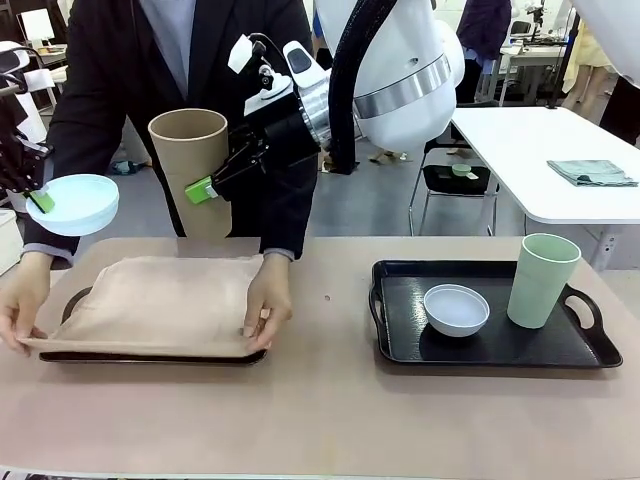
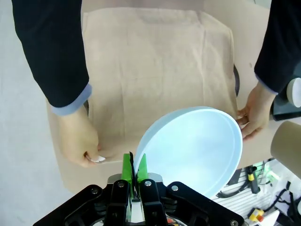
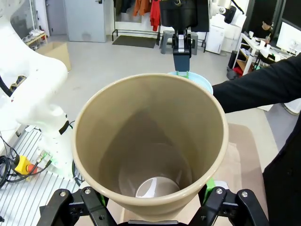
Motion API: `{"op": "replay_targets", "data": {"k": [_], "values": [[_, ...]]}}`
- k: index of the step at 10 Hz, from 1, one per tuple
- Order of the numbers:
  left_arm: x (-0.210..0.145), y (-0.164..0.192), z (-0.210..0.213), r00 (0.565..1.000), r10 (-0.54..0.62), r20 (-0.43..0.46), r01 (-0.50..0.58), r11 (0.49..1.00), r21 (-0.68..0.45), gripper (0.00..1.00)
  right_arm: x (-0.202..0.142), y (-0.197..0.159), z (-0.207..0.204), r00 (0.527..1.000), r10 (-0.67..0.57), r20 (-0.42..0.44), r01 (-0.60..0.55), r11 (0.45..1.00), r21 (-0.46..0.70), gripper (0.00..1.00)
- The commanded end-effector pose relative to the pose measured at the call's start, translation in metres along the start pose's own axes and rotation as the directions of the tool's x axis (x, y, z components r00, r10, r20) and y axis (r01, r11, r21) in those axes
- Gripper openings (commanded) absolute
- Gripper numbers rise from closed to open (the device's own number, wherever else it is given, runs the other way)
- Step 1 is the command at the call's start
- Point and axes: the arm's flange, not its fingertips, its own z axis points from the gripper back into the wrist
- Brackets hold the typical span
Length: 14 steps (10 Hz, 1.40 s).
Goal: Set up a tray with a mat and arrange the tableware.
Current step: Place the Picnic Bowl and Reusable plastic cup back onto the Handle tray in front of the human's position.
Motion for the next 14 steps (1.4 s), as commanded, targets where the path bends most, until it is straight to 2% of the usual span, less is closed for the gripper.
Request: {"op": "replay_targets", "data": {"k": [1, 14], "values": [[0.0003, 0.0003, 0.0002, 1.0, -0.003, 0.019, 0.003, 1.0, -0.001, 0.0, 0.0005, 0.0002, -0.0009, 1.0, 0.016, 0.001, -0.016, 1.0, 0.002, 0.79], [0.0003, 0.0003, 0.0002, 1.0, -0.003, 0.019, 0.003, 1.0, -0.001, 0.0, 0.0005, 0.0002, -0.0009, 1.0, 0.016, 0.001, -0.016, 1.0, 0.002, 0.79]]}}
